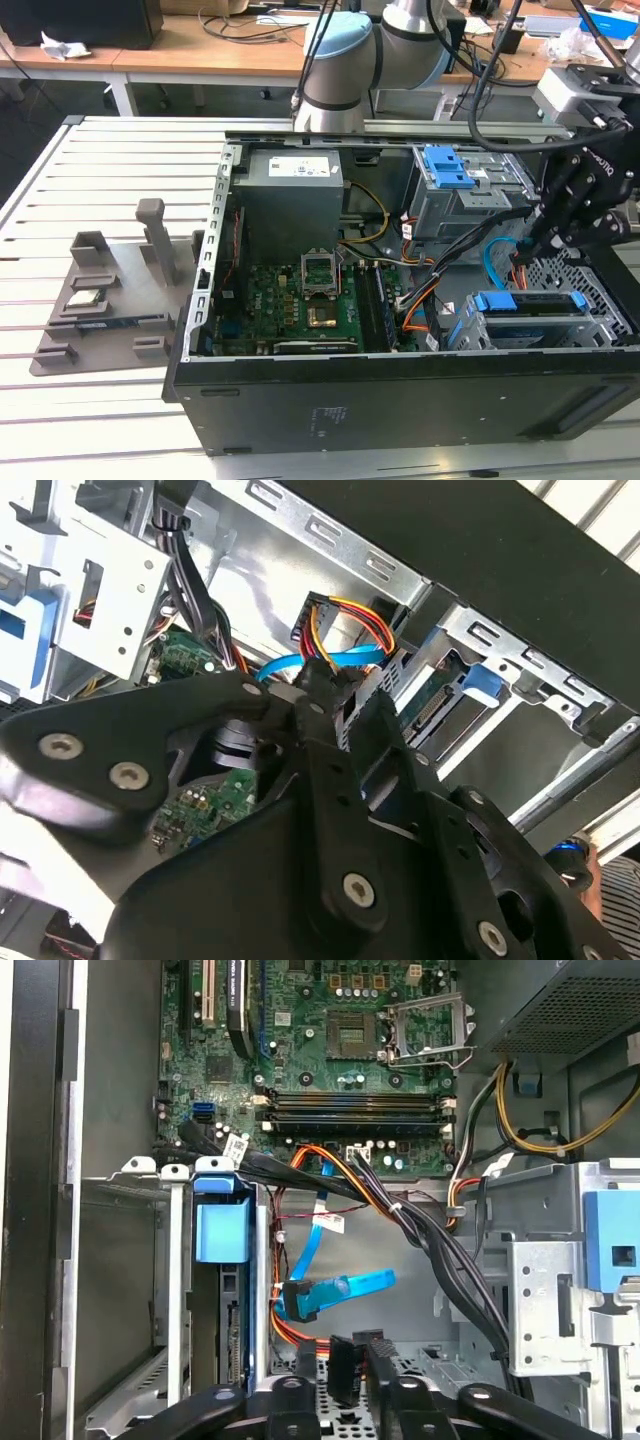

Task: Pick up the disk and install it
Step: 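Insert the first disk wire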

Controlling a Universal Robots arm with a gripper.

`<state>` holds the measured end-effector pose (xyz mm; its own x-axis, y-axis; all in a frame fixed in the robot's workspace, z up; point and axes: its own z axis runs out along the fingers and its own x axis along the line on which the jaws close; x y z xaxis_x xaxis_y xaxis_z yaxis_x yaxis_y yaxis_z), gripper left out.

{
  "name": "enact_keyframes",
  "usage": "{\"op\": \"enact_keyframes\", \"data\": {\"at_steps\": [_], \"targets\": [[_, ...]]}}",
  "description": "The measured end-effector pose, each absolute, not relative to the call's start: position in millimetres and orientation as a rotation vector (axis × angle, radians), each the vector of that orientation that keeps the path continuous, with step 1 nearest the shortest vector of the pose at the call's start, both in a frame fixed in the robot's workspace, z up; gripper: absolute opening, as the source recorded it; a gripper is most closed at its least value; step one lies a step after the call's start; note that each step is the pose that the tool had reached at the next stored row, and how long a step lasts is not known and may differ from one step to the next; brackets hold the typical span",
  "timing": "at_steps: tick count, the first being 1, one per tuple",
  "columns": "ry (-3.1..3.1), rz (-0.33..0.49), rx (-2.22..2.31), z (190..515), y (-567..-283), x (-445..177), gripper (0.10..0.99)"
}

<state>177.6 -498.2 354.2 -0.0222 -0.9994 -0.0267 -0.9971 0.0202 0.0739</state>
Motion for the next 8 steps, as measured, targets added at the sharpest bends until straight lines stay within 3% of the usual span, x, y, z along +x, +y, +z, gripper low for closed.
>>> {"op": "enact_keyframes", "data": {"at_steps": [1,3,8], "targets": [[-2.22,-0.111,2.173,354.2,-498.2,177.5,0.282],[-2.22,-0.111,2.173,354.2,-498.2,177.6,0.169],[-2.22,-0.11,2.173,354.2,-501.6,177.6,0.169]]}}
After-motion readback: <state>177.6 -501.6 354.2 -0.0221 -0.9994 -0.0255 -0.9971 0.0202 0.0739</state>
